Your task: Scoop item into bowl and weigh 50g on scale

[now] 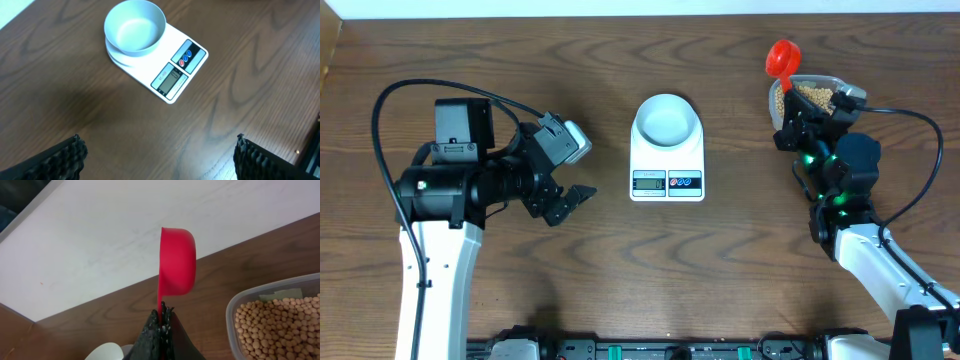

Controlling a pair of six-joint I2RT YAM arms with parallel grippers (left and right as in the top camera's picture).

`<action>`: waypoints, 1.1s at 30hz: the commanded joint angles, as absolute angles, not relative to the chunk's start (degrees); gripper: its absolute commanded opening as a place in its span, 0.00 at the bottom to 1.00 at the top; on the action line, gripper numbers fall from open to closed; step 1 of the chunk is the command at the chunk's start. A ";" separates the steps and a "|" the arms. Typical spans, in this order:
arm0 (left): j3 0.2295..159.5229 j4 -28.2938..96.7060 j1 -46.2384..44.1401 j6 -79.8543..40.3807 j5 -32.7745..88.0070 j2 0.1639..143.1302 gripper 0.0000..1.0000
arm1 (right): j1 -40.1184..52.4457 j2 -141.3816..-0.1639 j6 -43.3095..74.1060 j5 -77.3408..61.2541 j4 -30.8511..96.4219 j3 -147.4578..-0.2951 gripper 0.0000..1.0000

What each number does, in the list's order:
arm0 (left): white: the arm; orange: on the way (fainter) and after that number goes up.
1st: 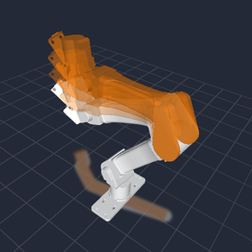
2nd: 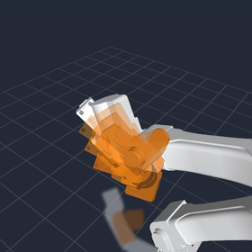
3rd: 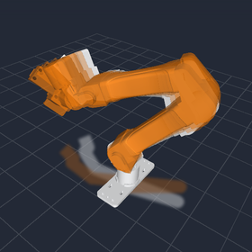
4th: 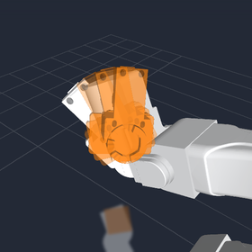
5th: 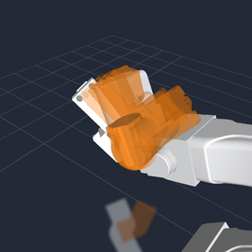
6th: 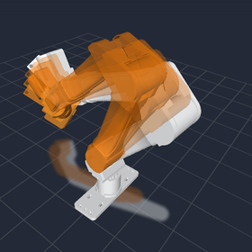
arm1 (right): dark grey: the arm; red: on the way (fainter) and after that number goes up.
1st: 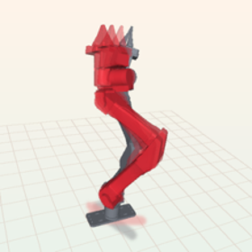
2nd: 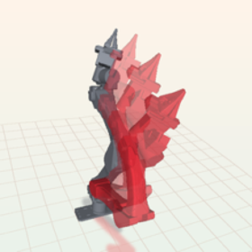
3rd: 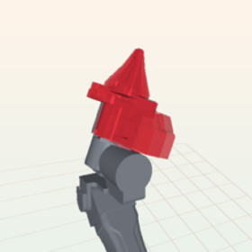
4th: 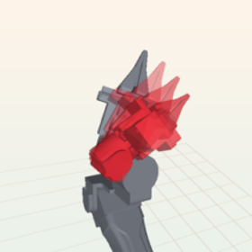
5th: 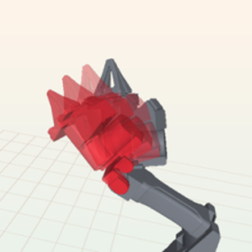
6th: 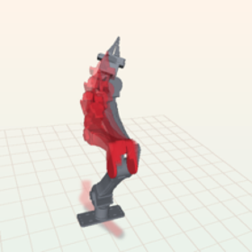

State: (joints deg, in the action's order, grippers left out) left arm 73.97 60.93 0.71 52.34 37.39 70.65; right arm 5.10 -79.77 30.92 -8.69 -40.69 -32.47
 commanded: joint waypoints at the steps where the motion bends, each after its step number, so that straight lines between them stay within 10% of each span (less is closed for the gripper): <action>1: 74.98 61.14 0.95 53.58 37.71 71.55 0.96 | 4.91 -79.83 29.91 -8.08 -40.99 -33.39 0.01; 33: 74.98 60.23 0.95 53.54 36.45 71.59 0.96 | 4.91 -79.83 29.69 -9.76 -40.29 -33.39 0.01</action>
State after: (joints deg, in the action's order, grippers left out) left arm 73.97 60.36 0.71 52.62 36.91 71.26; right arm 5.10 -79.77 30.74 -9.43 -40.14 -32.47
